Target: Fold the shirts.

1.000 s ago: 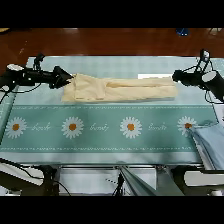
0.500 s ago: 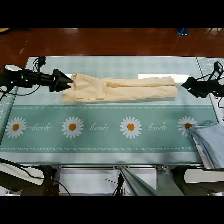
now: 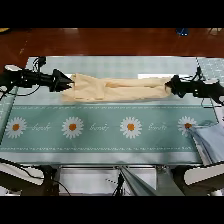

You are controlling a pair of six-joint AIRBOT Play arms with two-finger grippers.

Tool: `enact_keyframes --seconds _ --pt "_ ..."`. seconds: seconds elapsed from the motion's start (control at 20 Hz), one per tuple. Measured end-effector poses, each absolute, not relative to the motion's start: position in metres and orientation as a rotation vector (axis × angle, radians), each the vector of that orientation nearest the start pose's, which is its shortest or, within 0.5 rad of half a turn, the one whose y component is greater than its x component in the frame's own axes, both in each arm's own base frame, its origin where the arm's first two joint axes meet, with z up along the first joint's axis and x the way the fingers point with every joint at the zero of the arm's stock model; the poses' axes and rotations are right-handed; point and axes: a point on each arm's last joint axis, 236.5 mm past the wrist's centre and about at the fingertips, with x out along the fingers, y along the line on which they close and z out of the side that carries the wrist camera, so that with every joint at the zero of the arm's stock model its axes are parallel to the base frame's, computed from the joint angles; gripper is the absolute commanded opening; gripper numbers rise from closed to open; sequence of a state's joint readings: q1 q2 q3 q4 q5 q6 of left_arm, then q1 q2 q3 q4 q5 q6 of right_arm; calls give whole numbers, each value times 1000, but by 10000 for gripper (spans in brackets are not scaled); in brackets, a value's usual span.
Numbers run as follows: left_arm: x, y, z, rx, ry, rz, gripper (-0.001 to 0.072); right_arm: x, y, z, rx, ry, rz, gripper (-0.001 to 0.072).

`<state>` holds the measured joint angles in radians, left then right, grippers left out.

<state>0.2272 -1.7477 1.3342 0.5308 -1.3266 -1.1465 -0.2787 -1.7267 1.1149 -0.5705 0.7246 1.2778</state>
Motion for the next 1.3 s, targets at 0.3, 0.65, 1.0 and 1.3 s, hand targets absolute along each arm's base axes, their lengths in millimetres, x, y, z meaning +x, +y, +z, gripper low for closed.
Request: enact_keyframes --seconds 0.3,0.65,1.0,1.3 --pt "451 -113 1 -907 1220 -708 21 506 23 -31 809 925 175 25" --pt "445 -194 36 -928 1171 -910 20 464 58 114 561 760 312 25" --pt "413 -287 26 -802 1232 -999 20 397 102 208 462 648 344 25" --pt "367 -358 16 -690 1303 -1065 20 350 124 242 459 623 367 25"
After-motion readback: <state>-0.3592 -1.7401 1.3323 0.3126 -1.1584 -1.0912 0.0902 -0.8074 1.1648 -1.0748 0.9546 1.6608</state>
